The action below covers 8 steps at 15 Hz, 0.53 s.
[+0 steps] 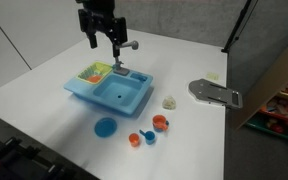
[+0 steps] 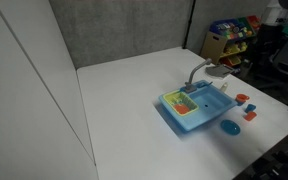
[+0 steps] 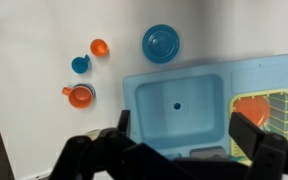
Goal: Pick up the orange cup in front of the dishes drying rack and put it into the blue cup with a handle on the right or the worktop
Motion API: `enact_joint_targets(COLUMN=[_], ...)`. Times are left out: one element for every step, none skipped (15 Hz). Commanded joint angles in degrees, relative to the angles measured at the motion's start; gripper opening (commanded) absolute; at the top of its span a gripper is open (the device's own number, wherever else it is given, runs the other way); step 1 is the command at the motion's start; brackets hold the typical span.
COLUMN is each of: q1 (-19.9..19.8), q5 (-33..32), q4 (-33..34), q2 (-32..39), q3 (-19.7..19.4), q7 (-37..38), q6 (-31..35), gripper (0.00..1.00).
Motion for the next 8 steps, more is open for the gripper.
enact_joint_targets(q1=[1.0,1.25,1.48,1.69,1.85,1.96,2.02,2.06], q5=[-0.9,-0.85,-1.09,-1.01,-0.96,-0.88,-0.79,-0.63], q4=[-0.27,0.0,-0.04,0.09,0.16,0.27,0.39,0.55], q2=[-5.33,-6.46,-7.66,-8.82,-9.82,-10.69,-11.34,-11.81], q3=[1.07,1.39,1.74,2.08,2.4,2.71,2.93,3.02], q7=[2.34,2.86,3.68,4.21,4.89,5.36,5.73,5.79], q6=[-4.11,-5.11,-5.57,-6.32,-6.76,-7.21,-7.51,-7.82], gripper=[1.0,1.0,1.0,1.0,1.0,1.0,1.0,1.0])
